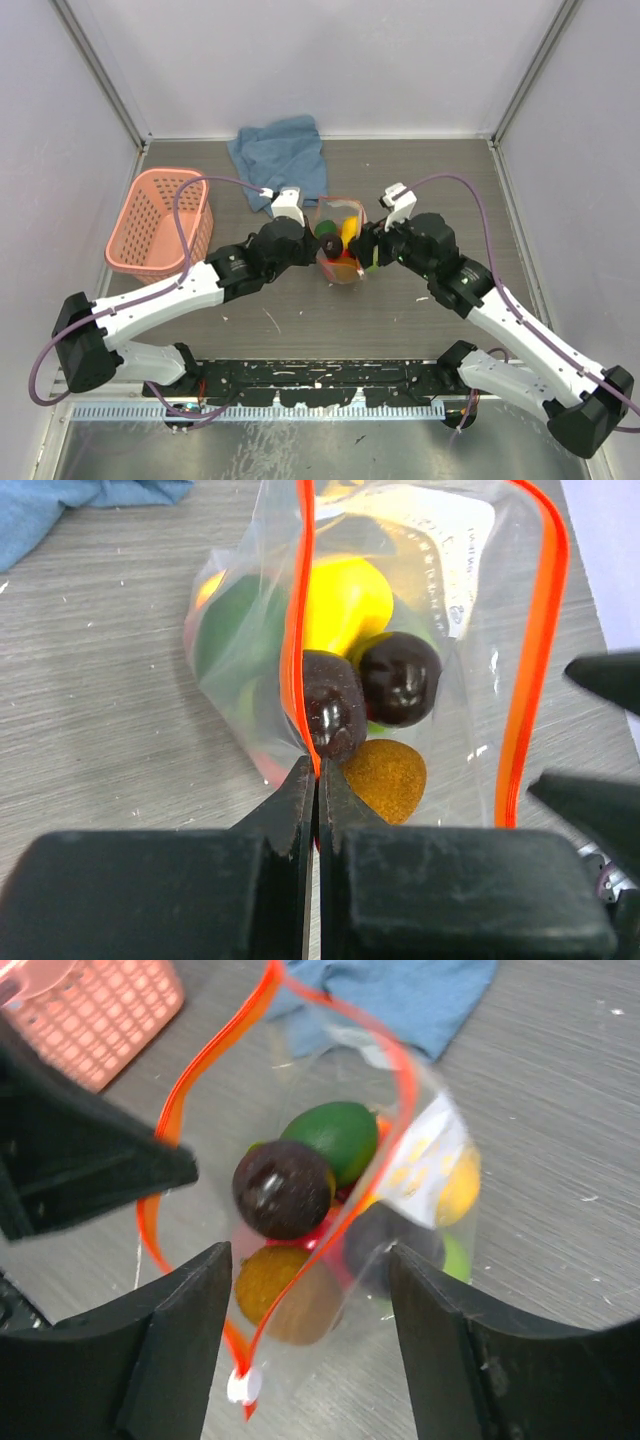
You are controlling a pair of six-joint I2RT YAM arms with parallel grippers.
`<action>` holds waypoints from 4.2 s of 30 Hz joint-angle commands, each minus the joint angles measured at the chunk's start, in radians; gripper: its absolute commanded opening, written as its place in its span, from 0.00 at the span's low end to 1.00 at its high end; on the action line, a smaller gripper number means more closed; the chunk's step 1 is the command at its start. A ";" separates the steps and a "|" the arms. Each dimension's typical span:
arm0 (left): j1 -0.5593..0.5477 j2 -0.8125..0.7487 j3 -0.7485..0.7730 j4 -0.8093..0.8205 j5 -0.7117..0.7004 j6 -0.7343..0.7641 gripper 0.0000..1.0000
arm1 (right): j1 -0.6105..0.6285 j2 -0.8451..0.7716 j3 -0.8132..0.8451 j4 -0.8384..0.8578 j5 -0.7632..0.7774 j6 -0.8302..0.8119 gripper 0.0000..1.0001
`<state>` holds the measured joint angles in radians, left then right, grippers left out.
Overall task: Place the food in the zip-top bag and seal the zipper
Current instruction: Adjust the zipper food storage bag at the center of the board.
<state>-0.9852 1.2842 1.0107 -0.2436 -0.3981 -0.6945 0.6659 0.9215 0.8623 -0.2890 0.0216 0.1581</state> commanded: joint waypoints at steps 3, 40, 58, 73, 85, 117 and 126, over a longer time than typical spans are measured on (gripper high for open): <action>0.009 -0.046 0.098 0.001 -0.072 -0.004 0.00 | 0.003 -0.151 -0.105 0.146 -0.215 -0.042 0.72; 0.060 -0.144 0.078 -0.039 -0.112 0.012 0.00 | 0.004 -0.157 -0.303 0.451 0.001 -0.091 0.01; 0.060 -0.178 -0.036 0.066 -0.067 -0.051 0.00 | 0.003 -0.109 -0.378 0.559 -0.222 -0.057 0.44; 0.147 -0.242 0.024 -0.062 -0.025 0.030 0.36 | 0.003 -0.072 -0.320 0.555 -0.223 -0.128 0.01; 0.516 -0.300 0.046 -0.151 0.387 0.175 0.66 | 0.004 -0.067 -0.262 0.506 -0.240 -0.199 0.01; 0.813 0.089 -0.144 0.518 1.274 0.365 0.80 | 0.003 -0.049 -0.092 0.366 -0.307 -0.657 0.01; 0.828 0.150 -0.181 0.576 1.431 0.506 0.83 | 0.004 -0.076 -0.064 0.282 -0.374 -0.741 0.01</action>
<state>-0.1692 1.4067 0.8310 0.2539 0.9230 -0.2710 0.6720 0.8768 0.7311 -0.0143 -0.3168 -0.5232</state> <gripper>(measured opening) 0.831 0.030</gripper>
